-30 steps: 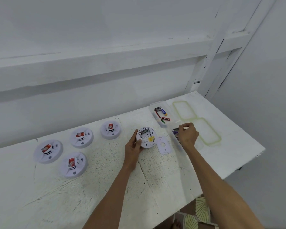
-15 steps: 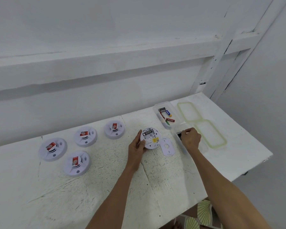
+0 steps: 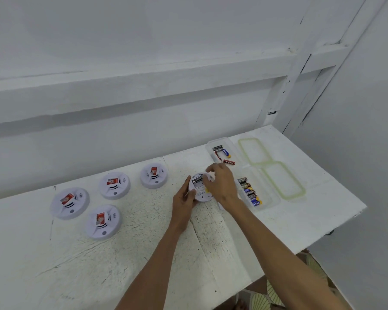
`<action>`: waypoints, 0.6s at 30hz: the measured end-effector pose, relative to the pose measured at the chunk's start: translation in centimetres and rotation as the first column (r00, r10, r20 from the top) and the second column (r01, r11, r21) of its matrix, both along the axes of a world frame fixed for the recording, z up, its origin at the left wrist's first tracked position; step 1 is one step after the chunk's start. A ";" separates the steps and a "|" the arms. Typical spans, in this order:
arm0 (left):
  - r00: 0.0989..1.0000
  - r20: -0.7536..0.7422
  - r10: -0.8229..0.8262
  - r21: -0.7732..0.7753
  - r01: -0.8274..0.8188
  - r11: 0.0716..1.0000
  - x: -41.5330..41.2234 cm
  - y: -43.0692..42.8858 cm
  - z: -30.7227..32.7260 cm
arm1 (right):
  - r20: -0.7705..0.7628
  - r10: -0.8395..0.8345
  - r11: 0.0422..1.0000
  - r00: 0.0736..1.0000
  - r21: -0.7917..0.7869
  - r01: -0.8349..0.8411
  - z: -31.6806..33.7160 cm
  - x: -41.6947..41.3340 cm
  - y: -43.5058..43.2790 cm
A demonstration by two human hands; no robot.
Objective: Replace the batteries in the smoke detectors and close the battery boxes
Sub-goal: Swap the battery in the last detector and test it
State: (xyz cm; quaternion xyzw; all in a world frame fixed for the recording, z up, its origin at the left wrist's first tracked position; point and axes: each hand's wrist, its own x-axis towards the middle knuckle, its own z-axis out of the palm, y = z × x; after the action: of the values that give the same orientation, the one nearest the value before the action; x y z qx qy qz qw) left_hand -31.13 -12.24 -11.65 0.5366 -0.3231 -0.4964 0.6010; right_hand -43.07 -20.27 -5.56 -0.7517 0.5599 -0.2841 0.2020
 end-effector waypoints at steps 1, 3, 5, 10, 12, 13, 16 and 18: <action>1.000 0.006 -0.002 -0.010 0.002 1.000 0.0 0.0 0.2 | -0.031 0.024 1.000 0.999 0.020 -0.023 -0.2 0.5 0.1; 1.000 0.021 -0.004 -0.016 0.004 1.000 0.0 0.1 0.3 | -0.078 0.041 0.998 0.996 0.054 -0.037 -0.4 1.4 0.3; 1.000 0.025 -0.003 -0.013 0.003 1.000 0.0 0.1 0.4 | -0.119 0.049 0.997 0.992 0.068 -0.041 -0.4 2.1 0.3; 0.997 0.073 -0.004 0.015 0.003 1.000 0.0 -0.1 -0.2 | -0.221 0.078 0.994 0.972 0.088 -0.060 -0.1 2.6 0.0; 0.995 0.099 -0.009 0.014 0.008 1.000 0.1 -0.2 -0.3 | -0.255 0.065 0.996 0.965 0.080 -0.046 0.0 2.8 0.1; 0.994 0.109 -0.013 0.011 0.012 1.000 0.1 -0.2 -0.3 | -0.271 0.056 0.997 0.961 0.069 -0.038 0.0 3.0 0.2; 0.992 0.124 -0.018 0.000 0.019 1.000 0.1 -0.1 -0.2 | -0.300 0.035 0.999 0.953 0.048 -0.022 0.0 3.6 0.4; 0.991 0.130 -0.017 -0.004 0.017 1.000 0.1 -0.1 -0.2 | -0.318 0.035 0.998 0.948 0.055 -0.018 0.1 4.0 0.6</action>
State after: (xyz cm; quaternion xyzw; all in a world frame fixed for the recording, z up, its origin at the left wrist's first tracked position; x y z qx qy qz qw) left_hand -31.06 -12.30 -11.88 0.5635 -0.3673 -0.4648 0.5759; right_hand -39.09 -19.71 -5.47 -0.7896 0.5822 -0.1418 0.1321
